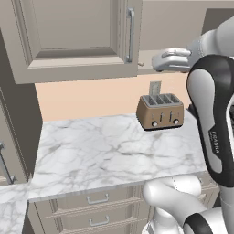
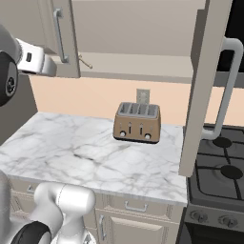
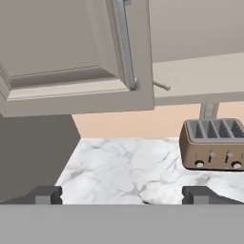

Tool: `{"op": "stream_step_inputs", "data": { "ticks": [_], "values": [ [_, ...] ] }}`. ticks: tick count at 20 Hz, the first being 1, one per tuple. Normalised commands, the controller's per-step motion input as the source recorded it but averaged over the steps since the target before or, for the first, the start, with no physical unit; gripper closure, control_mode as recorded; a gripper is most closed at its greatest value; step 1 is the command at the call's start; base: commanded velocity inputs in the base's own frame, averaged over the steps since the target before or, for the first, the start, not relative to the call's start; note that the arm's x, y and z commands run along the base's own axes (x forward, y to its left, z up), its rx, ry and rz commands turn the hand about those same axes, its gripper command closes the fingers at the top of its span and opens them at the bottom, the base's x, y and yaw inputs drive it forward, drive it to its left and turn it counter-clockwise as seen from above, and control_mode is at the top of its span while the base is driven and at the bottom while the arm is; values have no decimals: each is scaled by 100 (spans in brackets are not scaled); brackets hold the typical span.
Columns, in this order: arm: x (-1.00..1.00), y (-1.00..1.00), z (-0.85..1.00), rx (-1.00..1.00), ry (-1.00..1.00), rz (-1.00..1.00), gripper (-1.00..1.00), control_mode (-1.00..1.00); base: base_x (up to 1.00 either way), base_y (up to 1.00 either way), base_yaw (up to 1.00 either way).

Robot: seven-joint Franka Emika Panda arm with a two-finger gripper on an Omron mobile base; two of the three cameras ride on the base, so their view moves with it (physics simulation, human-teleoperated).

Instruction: Open the cabinet. Pick the dish brush and place it next to the sink. Then close the cabinet.

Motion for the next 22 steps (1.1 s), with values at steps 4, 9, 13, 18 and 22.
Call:
{"op": "stream_step_inputs", "data": {
  "ticks": [4,9,13,18,22],
  "values": [
    [33,0,0,-1,0,-3,-100,-100,0,0,0],
    [5,0,0,0,0,-12,-100,-100,0,0,0],
    [5,0,0,0,0,-19,-100,-100,0,0,0],
    [34,7,0,0,0,-9,-100,-100,0,0,0],
    [57,8,0,0,0,0,-100,-100,0,0,0]
  ]
}}
